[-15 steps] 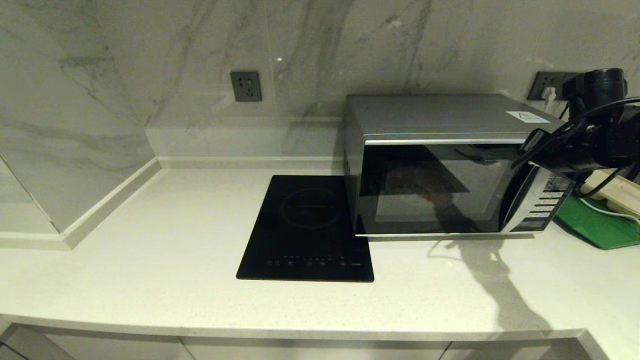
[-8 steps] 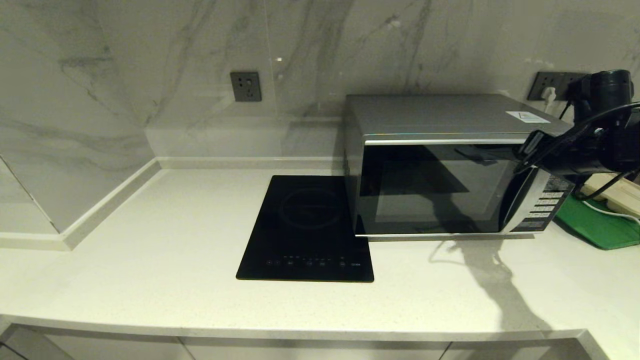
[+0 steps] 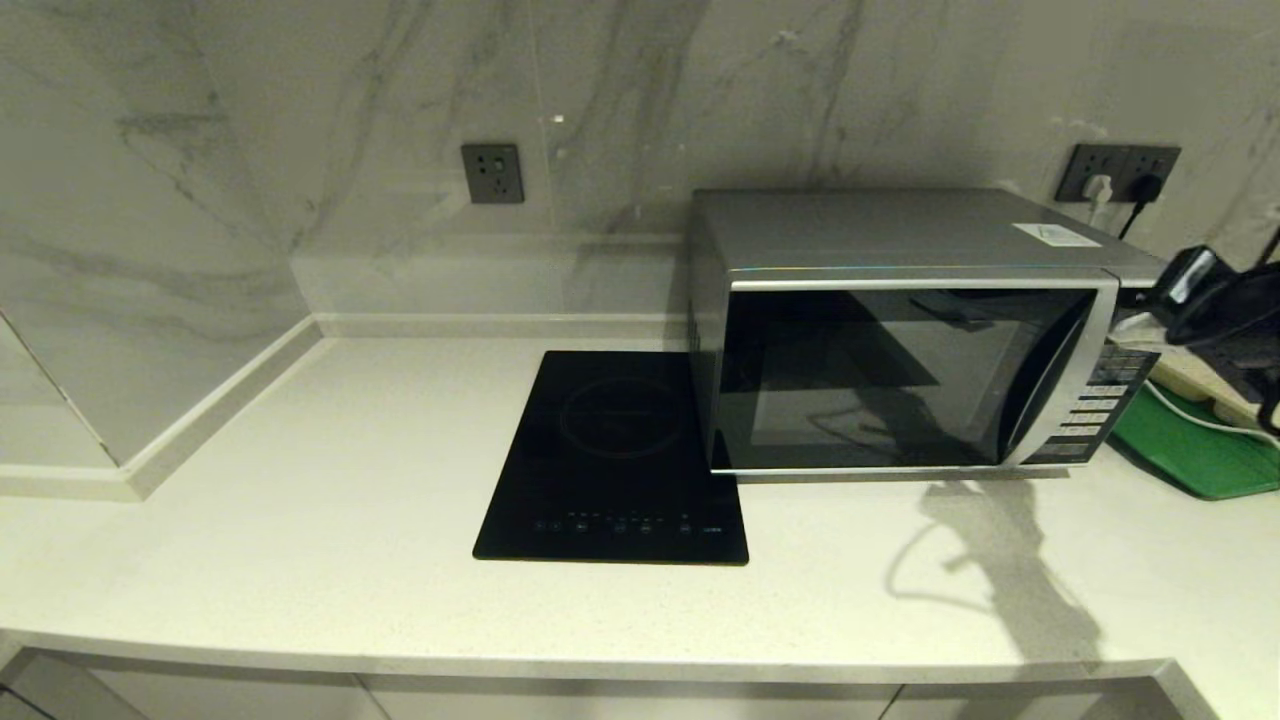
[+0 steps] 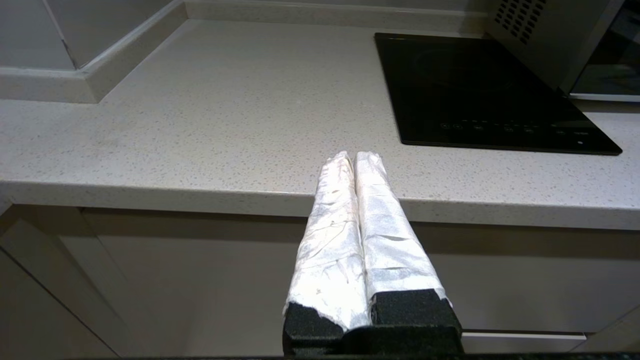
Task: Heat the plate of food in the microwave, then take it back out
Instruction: Open the microwave oven
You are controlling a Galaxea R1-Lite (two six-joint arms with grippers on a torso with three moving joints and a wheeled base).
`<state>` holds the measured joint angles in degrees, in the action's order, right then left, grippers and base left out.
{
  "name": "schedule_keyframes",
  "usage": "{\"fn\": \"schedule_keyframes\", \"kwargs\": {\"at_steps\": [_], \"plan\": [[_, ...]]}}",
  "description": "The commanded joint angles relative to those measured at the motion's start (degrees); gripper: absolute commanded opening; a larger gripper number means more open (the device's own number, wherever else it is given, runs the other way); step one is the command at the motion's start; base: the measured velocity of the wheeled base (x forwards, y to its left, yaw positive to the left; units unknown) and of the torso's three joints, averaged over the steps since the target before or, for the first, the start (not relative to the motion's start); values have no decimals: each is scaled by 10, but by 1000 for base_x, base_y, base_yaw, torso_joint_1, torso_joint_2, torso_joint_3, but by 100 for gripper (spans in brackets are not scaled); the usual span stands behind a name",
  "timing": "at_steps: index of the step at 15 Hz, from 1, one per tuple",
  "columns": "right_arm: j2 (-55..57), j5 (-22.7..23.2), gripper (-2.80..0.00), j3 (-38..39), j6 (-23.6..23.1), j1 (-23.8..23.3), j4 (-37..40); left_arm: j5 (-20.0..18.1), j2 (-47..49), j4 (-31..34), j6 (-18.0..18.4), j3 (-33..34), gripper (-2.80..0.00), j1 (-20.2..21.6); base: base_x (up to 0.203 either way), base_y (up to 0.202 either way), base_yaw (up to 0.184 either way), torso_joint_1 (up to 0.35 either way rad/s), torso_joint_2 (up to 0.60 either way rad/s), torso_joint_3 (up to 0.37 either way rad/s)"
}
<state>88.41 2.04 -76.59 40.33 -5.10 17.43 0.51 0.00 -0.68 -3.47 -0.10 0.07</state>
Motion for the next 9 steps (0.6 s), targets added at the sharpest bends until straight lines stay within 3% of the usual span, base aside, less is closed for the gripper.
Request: {"fn": "schedule_keyframes", "kwargs": {"at_steps": [1,3,5,9], "plan": [[-41,110,-280,14,46,-94,20,0,0,0,0,0,-280,0,0,0,0,0,0,0],[-19,237,-280,38,60,-216,26,0,0,0,0,0,-280,0,0,0,0,0,0,0],[53,323,-280,77,25,-308,21,0,0,0,0,0,-280,0,0,0,0,0,0,0],[204,369,-280,144,-188,-398,10,0,0,0,0,0,-280,0,0,0,0,0,0,0]]}}
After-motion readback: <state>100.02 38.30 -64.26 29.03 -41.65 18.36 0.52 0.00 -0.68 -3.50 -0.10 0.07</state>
